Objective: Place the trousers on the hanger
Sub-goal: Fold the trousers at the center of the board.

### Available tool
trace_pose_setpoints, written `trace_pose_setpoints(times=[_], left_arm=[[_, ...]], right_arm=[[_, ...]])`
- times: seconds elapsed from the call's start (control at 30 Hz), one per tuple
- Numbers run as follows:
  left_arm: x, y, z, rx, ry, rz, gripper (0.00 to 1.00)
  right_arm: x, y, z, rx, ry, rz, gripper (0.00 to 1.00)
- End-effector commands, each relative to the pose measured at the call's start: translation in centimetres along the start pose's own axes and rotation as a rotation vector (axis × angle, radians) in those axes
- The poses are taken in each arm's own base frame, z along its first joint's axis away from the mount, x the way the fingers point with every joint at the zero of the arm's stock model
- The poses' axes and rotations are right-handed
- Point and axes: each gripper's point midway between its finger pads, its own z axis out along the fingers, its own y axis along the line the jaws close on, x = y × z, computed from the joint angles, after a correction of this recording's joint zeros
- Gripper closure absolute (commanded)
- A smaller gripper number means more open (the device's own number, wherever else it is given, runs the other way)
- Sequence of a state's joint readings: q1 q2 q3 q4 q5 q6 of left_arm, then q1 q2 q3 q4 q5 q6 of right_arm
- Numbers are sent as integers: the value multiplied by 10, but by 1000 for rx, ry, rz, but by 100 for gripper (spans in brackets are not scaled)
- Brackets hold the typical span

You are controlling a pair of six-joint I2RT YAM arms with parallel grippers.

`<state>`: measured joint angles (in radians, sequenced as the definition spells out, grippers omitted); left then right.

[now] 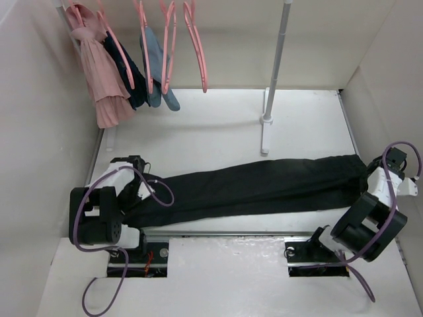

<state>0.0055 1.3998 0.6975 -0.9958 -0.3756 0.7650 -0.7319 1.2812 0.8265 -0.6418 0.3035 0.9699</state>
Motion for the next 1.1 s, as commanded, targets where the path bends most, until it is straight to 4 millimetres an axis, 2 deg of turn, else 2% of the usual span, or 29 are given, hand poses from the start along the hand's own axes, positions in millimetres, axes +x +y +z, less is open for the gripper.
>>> trace_pose_setpoints(times=[0.0, 0.07, 0.17, 0.2, 0.23, 0.33, 0.4, 0.43, 0.53, 0.57, 0.6, 0.63, 0.67, 0.7, 0.73, 0.77, 0.8, 0.87, 0.9, 0.93, 1.03, 1.07], left_arm=[[17, -14, -7, 61, 59, -36, 47], [8, -17, -9, 97, 10, -45, 47], [-7, -18, -12, 124, -62, -62, 44], [-14, -21, -12, 145, -99, -57, 43], [-26, -16, -10, 128, -148, -74, 43], [-44, -12, 5, 103, -197, -108, 45], [-49, -13, 15, 103, -184, -124, 50], [-52, -14, 19, 103, -185, -136, 53], [-62, -8, 29, 79, -201, -145, 71], [-68, 1, 29, 38, -222, -171, 78], [-74, 9, 28, 17, -232, -179, 94], [-78, 16, 27, -5, -240, -187, 100], [-82, 27, 24, -41, -247, -201, 100], [-94, 48, 12, -97, -299, -231, 100], [-99, 57, 8, -116, -303, -223, 100], [-103, 70, 1, -152, -312, -229, 100], [-112, 93, -18, -211, -360, -242, 100], [-117, 114, -29, -248, -364, -244, 100], [-115, 126, -38, -281, -369, -260, 100], [-122, 143, -54, -312, -402, -270, 100], [-122, 167, -78, -352, -447, -279, 100], [-120, 168, -81, -361, -453, -274, 100]], right_arm=[[-21, 5, -6, -2, -73, -15, 0], [-23, 3, -6, -5, -87, -51, 0], [-17, 11, 0, -49, -59, -135, 0], [-11, 12, 2, -54, -29, -154, 0], [-6, 11, 7, -43, -8, -161, 0], [15, 6, 27, -5, 87, -197, 0], [23, 6, 36, -5, 122, -233, 3], [20, 7, 37, -6, 110, -242, 5], [15, 18, 35, -68, 85, -265, 29], [21, 21, 35, -96, 107, -276, 51], [23, 27, 39, -125, 114, -286, 65], [26, 30, 41, -146, 130, -310, 79], [31, 41, 41, -189, 162, -308, 93], [32, 52, 40, -223, 170, -324, 100], [35, 60, 45, -249, 186, -323, 100], [40, 69, 42, -275, 205, -333, 100], [41, 90, 32, -357, 218, -341, 100], [39, 119, 17, -472, 204, -351, 100], [38, 131, 6, -520, 189, -369, 100], [37, 149, -12, -577, 167, -392, 100], [29, 172, -50, -688, 101, -478, 100], [27, 170, -56, -689, 96, -490, 100]])
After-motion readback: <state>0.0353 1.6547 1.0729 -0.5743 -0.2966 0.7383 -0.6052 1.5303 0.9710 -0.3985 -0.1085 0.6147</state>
